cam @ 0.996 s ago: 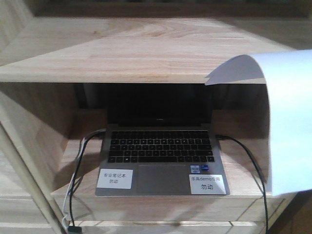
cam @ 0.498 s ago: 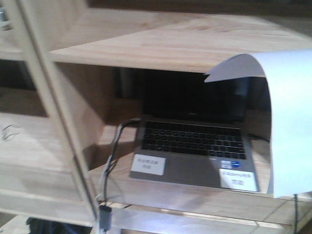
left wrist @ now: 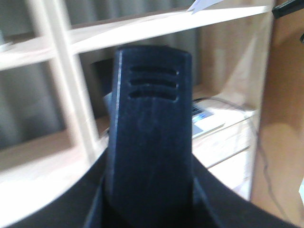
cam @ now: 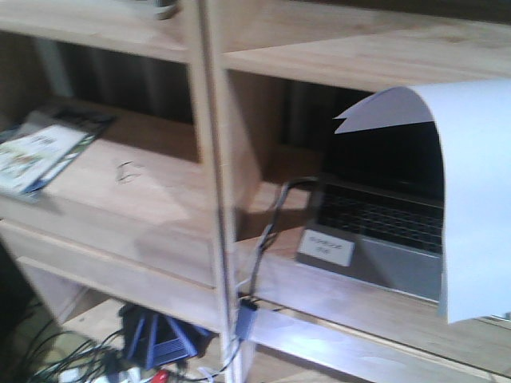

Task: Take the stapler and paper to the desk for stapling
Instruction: 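Drive the base to the wooden desk holding stapler and paper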

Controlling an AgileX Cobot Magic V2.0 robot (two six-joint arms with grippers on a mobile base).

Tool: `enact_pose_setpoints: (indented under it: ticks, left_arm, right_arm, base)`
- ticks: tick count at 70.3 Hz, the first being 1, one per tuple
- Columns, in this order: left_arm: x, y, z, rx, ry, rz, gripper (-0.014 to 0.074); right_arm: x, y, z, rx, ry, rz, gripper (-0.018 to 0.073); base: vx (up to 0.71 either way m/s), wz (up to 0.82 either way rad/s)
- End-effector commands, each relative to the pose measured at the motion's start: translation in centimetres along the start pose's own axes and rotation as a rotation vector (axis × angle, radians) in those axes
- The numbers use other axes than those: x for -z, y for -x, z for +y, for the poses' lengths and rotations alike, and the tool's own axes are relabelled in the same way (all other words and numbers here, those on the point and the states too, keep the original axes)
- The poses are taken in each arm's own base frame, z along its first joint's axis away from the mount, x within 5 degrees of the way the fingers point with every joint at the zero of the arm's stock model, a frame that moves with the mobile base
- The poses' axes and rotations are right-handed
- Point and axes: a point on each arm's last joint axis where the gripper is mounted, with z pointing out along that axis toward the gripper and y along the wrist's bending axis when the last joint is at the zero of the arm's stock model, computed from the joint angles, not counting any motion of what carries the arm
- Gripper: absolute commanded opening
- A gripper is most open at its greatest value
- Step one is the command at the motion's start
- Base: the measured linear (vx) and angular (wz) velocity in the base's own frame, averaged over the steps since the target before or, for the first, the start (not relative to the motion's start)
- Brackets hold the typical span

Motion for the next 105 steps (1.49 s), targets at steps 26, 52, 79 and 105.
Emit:
enact_pose_setpoints:
  ticks: [26,52,79,105]
  left_arm:
    - [0.25,1.70,0.16,0.010,0.010,-0.127,-0.0006]
    - [0.25,1.70,0.16,0.010,0.010,-0.127,-0.0006]
    - [0.25,1.70,0.16,0.010,0.010,-0.127,-0.0006]
    - [0.25,1.70,0.16,0.010,0.010,-0.127,-0.0006]
  right_arm:
    - [-0.64,0.26,0.85,0.017,0.062,-0.010,-0.0007]
    - [-0.64,0.26,0.86,0.017,0.063,-0.010,-0.0007]
    - [-0.64,0.26,0.86,0.017,0.063,-0.010,-0.0007]
    - [-0.64,0.27,0.91,0.017,0.069,-0.010,-0.0007]
  base:
    - [-0.12,0.45]
    - [-0.11,0.44]
    - [-0.09,0.46]
    - [-0.04,0.41]
